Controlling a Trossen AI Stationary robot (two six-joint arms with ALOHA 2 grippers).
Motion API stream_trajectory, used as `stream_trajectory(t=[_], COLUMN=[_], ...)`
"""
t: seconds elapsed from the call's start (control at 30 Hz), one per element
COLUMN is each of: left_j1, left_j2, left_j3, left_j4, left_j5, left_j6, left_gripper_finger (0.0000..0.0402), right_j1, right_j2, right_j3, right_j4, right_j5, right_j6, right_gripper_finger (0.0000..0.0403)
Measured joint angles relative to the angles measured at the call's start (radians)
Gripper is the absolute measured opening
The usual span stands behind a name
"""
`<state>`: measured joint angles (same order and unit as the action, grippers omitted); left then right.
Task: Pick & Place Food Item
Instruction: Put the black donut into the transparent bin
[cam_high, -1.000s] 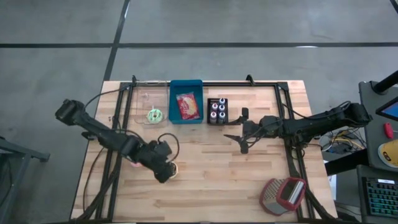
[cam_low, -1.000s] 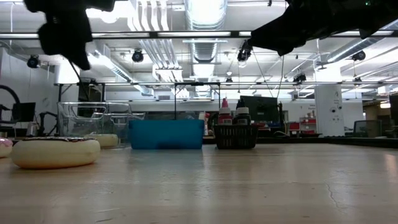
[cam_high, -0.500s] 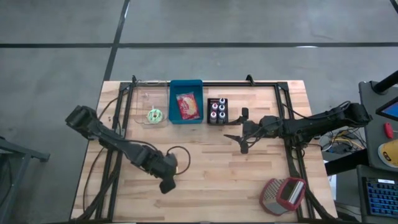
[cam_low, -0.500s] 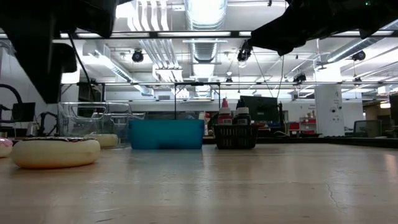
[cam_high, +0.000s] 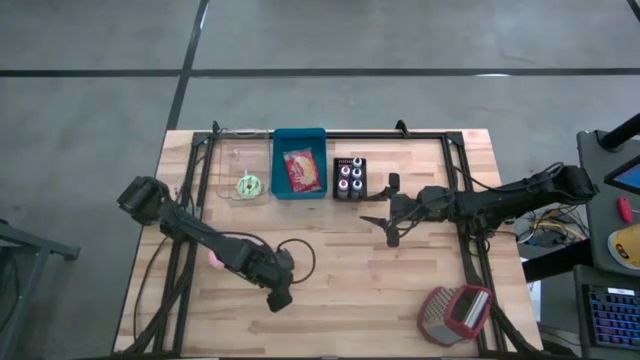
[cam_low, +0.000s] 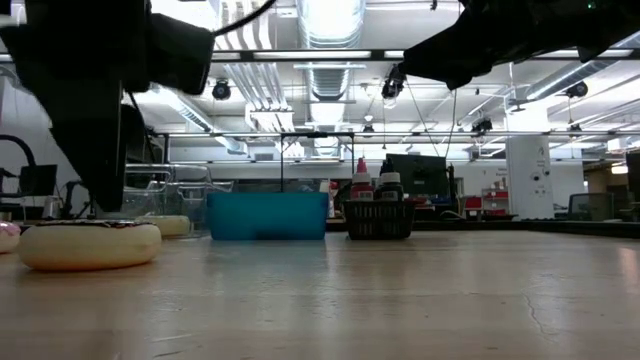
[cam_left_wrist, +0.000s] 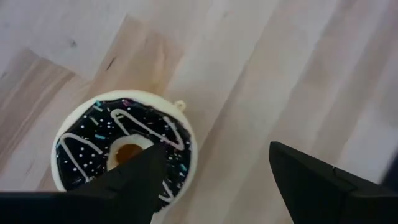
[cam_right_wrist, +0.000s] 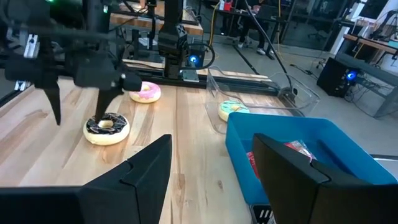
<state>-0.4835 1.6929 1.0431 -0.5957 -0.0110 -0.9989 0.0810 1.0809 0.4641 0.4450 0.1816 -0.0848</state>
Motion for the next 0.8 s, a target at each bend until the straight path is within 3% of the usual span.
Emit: stream_trajectory(t=[0.8], left_j1=[0.015], left_j2=[0.088], left_j3=[-0.004], left_j4=[-0.04], left_j5=[-0.016], left_j6=[-0.091], left_gripper_finger=[0.0289], right_j1=[0.0], right_j2=[0.0], right_j3=[0.0], right_j4=[0.0], right_j5=[0.0], right_j6=[0.002], right_gripper_finger=[0.0221])
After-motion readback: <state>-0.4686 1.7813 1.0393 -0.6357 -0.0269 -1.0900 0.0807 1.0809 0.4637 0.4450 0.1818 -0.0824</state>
